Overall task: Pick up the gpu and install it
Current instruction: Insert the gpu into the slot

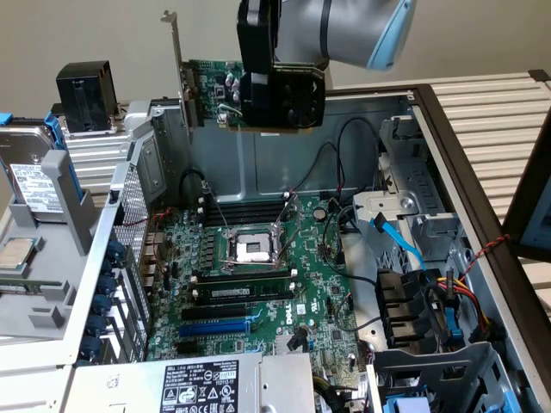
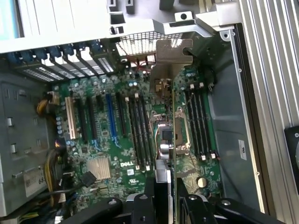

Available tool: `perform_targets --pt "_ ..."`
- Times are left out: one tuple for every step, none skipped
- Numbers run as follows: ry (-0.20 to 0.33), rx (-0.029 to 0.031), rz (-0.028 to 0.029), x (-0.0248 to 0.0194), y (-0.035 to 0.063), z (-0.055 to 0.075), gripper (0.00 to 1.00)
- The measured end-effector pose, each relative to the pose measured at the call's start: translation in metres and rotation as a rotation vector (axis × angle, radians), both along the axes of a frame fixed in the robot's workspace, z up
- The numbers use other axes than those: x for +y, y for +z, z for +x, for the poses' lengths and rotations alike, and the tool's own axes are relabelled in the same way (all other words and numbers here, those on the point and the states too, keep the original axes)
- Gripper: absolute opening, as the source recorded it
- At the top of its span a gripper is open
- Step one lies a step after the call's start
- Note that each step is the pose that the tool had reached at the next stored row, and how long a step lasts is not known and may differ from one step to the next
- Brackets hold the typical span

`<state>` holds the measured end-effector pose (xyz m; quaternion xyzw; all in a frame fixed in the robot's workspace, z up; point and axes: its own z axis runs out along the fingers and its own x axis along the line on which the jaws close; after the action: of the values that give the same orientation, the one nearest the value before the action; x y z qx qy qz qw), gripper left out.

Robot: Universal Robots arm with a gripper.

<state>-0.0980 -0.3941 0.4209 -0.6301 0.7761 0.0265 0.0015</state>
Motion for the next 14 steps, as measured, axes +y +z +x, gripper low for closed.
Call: perform_targets --pt "0.0 -0.0005 0.0022 -0.0027 -0.001 -0.001 0.28" --pt "0.001 -0.0006 0.0038 -0.0053 -0.0017 -0.002 0.28" --pt "0.001 -0.0006 0.0053 -0.0081 -0.0024 -0.003 0.28" --pt "0.002 -0.0007 0.0067 -0.0113 -0.003 -0.004 0.28" --pt "0.003 -0.0008 0.0076 -0.0146 -0.0035 -0.005 0.28" --pt "0.006 -0.0007 0.0083 -0.0174 -0.0039 -0.005 0.28" --pt "0.009 -0.0006 0.0087 -0.0195 -0.0044 -0.006 0.28" --pt "0.015 -0.0007 0.0091 -0.0208 -0.0049 -0.006 0.28" --pt "0.025 -0.0007 0.0094 -0.0214 -0.0056 -0.006 0.28" --pt "0.036 -0.0007 0.0094 -0.0217 -0.0062 -0.006 0.28" --pt "0.048 -0.0005 0.0093 -0.0221 -0.0068 -0.006 0.28" --pt "0.06 -0.0004 0.0093 -0.0223 -0.0075 -0.006 0.28" --pt "0.067 -0.0004 0.0093 -0.0226 -0.0088 -0.006 0.28" --pt "0.072 -0.0003 0.0092 -0.0228 -0.0106 -0.007 0.28"
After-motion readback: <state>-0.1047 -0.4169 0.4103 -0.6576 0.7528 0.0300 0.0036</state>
